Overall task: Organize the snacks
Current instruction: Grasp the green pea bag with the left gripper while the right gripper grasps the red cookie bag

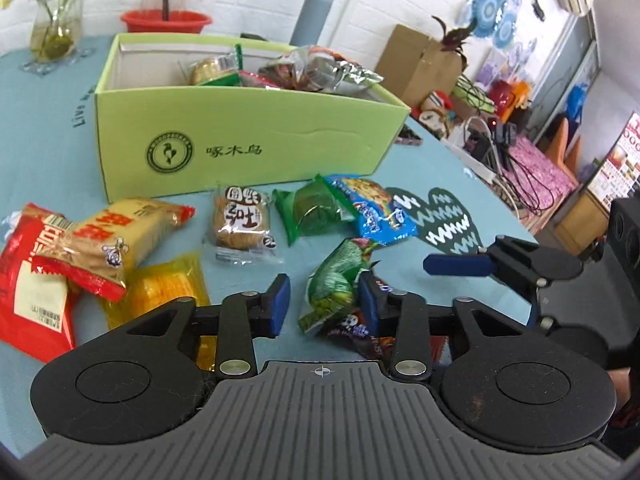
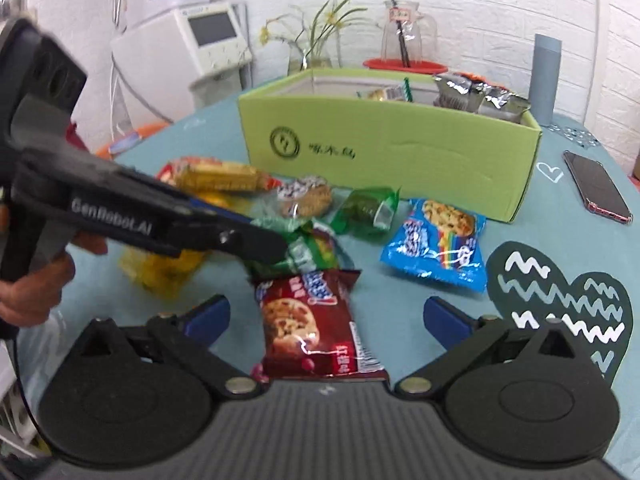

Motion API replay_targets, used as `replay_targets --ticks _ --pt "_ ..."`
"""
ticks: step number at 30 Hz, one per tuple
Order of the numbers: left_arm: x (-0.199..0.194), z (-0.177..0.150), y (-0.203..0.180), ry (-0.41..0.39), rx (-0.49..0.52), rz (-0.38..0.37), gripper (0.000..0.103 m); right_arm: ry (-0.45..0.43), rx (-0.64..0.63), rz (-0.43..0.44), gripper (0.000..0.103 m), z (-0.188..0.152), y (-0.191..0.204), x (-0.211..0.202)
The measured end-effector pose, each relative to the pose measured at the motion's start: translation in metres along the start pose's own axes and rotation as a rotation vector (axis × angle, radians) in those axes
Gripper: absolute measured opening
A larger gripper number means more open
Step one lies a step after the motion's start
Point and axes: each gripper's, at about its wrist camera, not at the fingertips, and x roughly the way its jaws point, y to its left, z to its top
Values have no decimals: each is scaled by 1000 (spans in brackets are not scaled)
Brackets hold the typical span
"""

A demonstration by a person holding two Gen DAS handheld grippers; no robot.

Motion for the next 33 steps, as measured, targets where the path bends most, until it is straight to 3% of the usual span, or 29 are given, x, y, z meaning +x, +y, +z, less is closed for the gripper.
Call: replay_targets --ticks 2,6,11,15,18,21,22,23,24,25,26,28,33 --pt "-1 -2 -1 -10 19 27 31 57 -22 -4 102 -5 6 9" --pt "-4 -7 -5 4 44 16 33 -18 -31 -21 102 -19 13 6" --pt "0 -2 -16 27 125 1 44 42 -49 4 102 -10 8 5" --pt "6 6 -14 61 157 8 41 29 -108 26 102 1 11 -11" --pt "12 16 -10 72 170 -28 45 59 -175 9 102 9 14 -14" --pt "26 19 -4 101 150 -19 45 96 -177 11 87 10 13 -8" --pt "31 19 -3 107 146 -22 45 107 -165 13 68 9 12 -5" --pt "34 18 -2 111 135 -27 45 103 -138 28 61 7 10 -2" --pt "36 17 -2 103 127 -34 44 93 -101 47 60 7 6 -1" --pt "37 16 -2 96 128 -37 39 83 -92 38 50 6 5 -2" --pt "38 16 -1 94 122 -31 11 79 -92 36 50 5 5 -4" --pt "35 15 5 112 65 -94 0 79 -85 53 50 2 5 -9" --pt "1 16 -2 31 76 -98 0 38 -5 117 50 5 -3 -27"
